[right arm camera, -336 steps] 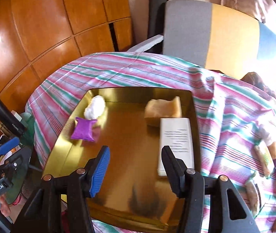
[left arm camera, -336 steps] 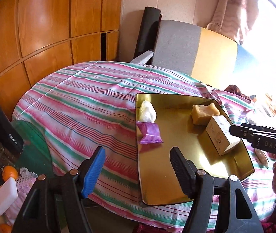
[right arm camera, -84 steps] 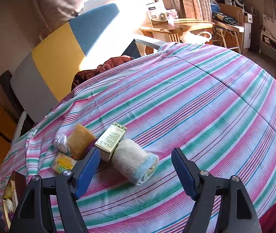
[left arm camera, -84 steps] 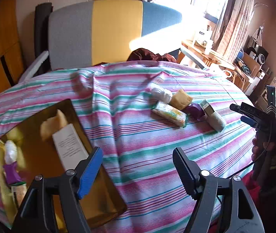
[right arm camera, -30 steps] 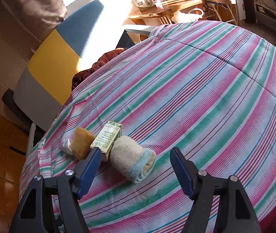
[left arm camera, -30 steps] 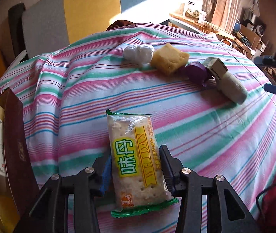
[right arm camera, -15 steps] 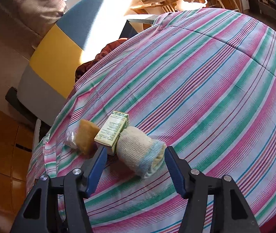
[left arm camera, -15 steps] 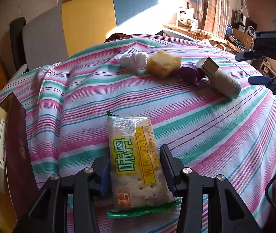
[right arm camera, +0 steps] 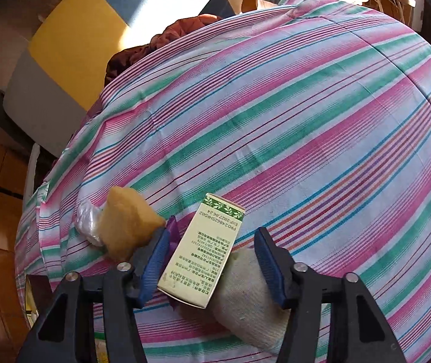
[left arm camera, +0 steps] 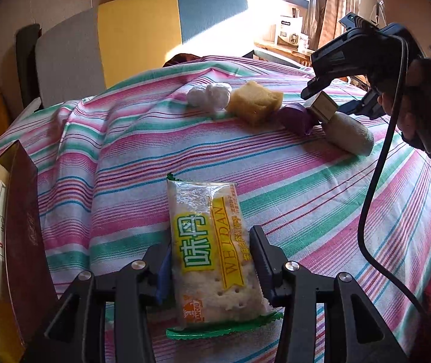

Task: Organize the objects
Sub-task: 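Grasp the green-and-white carton with the right tool while the left tool lifts the packet, then release the WEIDAN packet in the tray with the left tool while the right tool holds the carton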

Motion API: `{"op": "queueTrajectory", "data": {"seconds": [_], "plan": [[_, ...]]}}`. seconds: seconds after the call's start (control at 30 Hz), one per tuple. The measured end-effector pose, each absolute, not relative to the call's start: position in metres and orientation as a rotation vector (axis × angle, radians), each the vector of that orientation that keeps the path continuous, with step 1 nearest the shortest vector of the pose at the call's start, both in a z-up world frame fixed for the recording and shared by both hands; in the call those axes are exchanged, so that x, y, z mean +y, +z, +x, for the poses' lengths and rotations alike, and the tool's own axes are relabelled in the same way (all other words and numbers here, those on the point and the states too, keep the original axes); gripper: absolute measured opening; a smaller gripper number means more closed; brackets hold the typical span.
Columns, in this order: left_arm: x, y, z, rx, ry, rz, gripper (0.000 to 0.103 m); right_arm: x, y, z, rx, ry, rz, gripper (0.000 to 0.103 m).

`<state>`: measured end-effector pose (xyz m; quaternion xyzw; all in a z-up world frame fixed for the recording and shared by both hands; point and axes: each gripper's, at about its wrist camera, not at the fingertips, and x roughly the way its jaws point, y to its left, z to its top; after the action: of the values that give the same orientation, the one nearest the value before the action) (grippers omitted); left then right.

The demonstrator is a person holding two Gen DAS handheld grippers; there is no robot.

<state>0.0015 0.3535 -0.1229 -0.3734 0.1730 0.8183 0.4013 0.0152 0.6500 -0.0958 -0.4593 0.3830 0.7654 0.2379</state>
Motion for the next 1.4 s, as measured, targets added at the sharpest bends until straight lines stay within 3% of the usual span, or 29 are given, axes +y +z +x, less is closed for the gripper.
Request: {"op": "queueTrajectory", "data": {"seconds": [0.1,0.37,0.73,1.17,1.4], "plan": [[0.353,-0.123,0.001,0.434,2.069,-0.942,0.048,0.632,-0.086,0.010,0.933,2.167,-1.308,0.031],[0.352,-0.122,0.002,0.436,2.068,-0.942,0.048,0.562,-0.045,0.044,0.745,2.411,-1.340,0.031],[0.339,-0.108,0.010,0.480,2.046,-0.983,0.046,0.497,-0.101,0.052,0.521,2.356,-1.563,0.029],[0.286,-0.059,0.037,0.381,2.057,-0.946,0.047,0.497,-0.108,0.054,0.517,2.363,-1.567,0.030],[0.224,-0.024,0.002,0.242,2.129,-0.985,0.047,0.491,-0.109,0.052,0.449,2.360,-1.576,0.030]]}}
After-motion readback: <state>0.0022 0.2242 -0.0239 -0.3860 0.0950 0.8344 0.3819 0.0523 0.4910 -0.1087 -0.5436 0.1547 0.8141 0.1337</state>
